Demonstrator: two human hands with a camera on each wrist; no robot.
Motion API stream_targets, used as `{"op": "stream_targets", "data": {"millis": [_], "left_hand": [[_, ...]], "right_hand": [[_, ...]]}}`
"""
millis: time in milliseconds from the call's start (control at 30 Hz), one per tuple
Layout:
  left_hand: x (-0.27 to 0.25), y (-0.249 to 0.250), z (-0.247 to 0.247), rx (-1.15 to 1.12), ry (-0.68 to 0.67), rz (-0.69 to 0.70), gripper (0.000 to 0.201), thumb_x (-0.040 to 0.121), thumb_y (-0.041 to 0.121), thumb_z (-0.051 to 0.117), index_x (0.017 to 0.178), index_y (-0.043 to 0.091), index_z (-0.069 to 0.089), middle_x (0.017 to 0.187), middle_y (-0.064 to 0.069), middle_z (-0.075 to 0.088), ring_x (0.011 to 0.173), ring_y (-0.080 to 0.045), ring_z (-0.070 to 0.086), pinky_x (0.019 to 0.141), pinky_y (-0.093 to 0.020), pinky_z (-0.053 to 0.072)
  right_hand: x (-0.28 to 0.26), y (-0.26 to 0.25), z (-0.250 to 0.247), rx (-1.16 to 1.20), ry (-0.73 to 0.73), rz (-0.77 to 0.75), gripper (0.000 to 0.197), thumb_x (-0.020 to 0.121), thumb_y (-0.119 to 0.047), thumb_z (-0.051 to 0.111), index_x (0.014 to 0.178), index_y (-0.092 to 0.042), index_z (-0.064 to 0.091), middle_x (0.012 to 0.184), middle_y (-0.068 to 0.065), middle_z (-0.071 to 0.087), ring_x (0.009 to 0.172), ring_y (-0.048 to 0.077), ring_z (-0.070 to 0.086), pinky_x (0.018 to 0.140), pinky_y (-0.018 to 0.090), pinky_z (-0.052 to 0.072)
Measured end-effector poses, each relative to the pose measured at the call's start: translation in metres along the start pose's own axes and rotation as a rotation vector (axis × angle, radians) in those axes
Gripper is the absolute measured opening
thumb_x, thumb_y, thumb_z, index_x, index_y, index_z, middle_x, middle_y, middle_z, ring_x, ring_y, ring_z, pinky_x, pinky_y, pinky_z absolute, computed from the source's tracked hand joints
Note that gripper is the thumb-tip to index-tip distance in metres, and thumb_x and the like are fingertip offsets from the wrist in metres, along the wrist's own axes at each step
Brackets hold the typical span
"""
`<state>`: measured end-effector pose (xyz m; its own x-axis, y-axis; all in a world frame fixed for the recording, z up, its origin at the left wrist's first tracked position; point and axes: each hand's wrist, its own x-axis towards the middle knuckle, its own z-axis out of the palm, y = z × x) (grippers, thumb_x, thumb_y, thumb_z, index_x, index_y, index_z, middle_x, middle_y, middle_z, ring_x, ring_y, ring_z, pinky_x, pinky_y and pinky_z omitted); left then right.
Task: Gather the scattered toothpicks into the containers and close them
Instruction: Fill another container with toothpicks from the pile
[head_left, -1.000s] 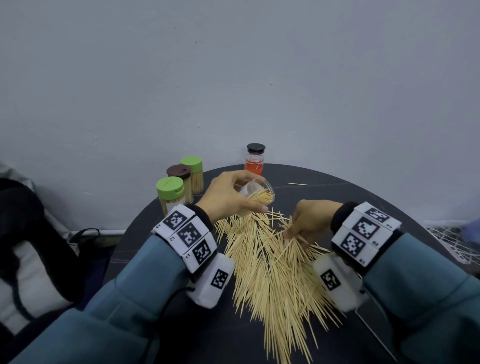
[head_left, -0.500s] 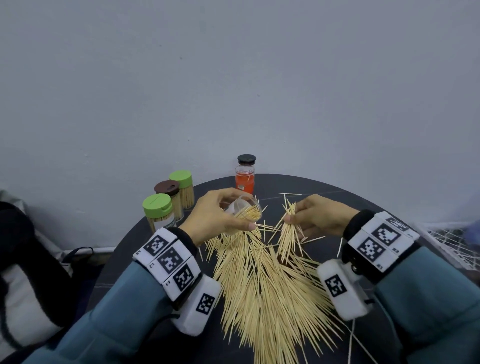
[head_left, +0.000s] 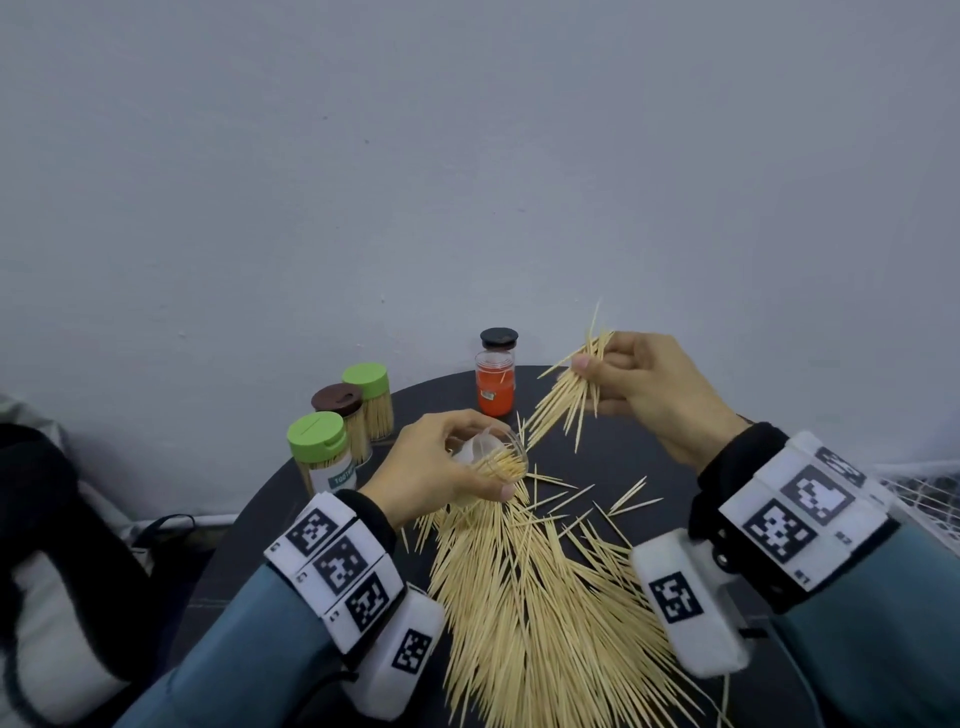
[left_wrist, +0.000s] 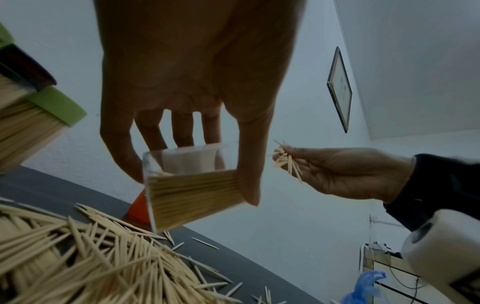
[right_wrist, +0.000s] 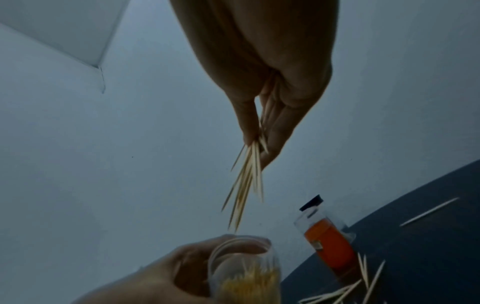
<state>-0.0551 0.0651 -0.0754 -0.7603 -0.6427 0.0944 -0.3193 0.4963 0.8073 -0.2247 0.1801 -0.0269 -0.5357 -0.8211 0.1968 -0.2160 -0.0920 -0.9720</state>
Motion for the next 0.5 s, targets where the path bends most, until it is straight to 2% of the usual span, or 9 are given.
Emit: {"op": "stream_targets", "data": {"millis": [100,200,333,400,500], "left_hand": [[-0.001,0.002,0.002,0.012,-0.024,-0.01,0.055,0.059,0.022,0.089,0.109,0.03,0.067,0.108,0.01,0.066,0.104,-0.008,0.057,0.086,-0.025,0.044],[-0.001,0.002,0.004,-0.003,-0.033,-0.014,0.056,0.059,0.024,0.089,0.11,0.029,0.066,0.107,0.01,0.067,0.106,-0.009,0.058,0.086,-0.025,0.044],[-0.001,0.003,0.006,-0.022,-0.039,-0.018,0.057,0.059,0.026,0.089,0.111,0.03,0.066,0.106,0.011,0.069,0.106,-0.011,0.059,0.097,-0.039,0.046],[-0.001,0.003,0.006,-0.03,-0.041,-0.021,0.057,0.059,0.027,0.089,0.111,0.031,0.066,0.107,0.011,0.068,0.107,-0.013,0.059,0.099,-0.044,0.045],[-0.001,0.004,0.006,-0.027,-0.042,-0.021,0.058,0.059,0.027,0.088,0.112,0.03,0.066,0.108,0.011,0.067,0.109,-0.012,0.058,0.1,-0.045,0.043]], "right_hand": [[-0.004,0.003,0.011,0.053,0.049,-0.048,0.004,0.09,-0.007,0.057,0.088,-0.007,0.061,0.074,0.002,0.067,0.063,0.008,0.065,0.056,0.019,0.054],[-0.008,0.012,0.021,0.056,0.07,-0.041,0.004,0.09,-0.008,0.057,0.089,-0.008,0.06,0.074,-0.001,0.067,0.066,0.005,0.066,0.058,0.018,0.053],[-0.013,0.026,0.031,0.001,0.066,-0.015,0.006,0.091,-0.01,0.056,0.093,-0.008,0.061,0.087,0.006,0.07,0.081,0.016,0.069,0.072,0.029,0.057],[-0.015,0.03,0.034,0.0,0.069,-0.005,0.006,0.092,-0.009,0.055,0.09,-0.013,0.06,0.088,0.006,0.07,0.081,0.014,0.069,0.074,0.028,0.058],[-0.018,0.032,0.039,0.007,0.06,0.006,0.01,0.093,-0.009,0.052,0.089,-0.016,0.058,0.092,0.008,0.07,0.084,0.016,0.069,0.076,0.028,0.057]]}}
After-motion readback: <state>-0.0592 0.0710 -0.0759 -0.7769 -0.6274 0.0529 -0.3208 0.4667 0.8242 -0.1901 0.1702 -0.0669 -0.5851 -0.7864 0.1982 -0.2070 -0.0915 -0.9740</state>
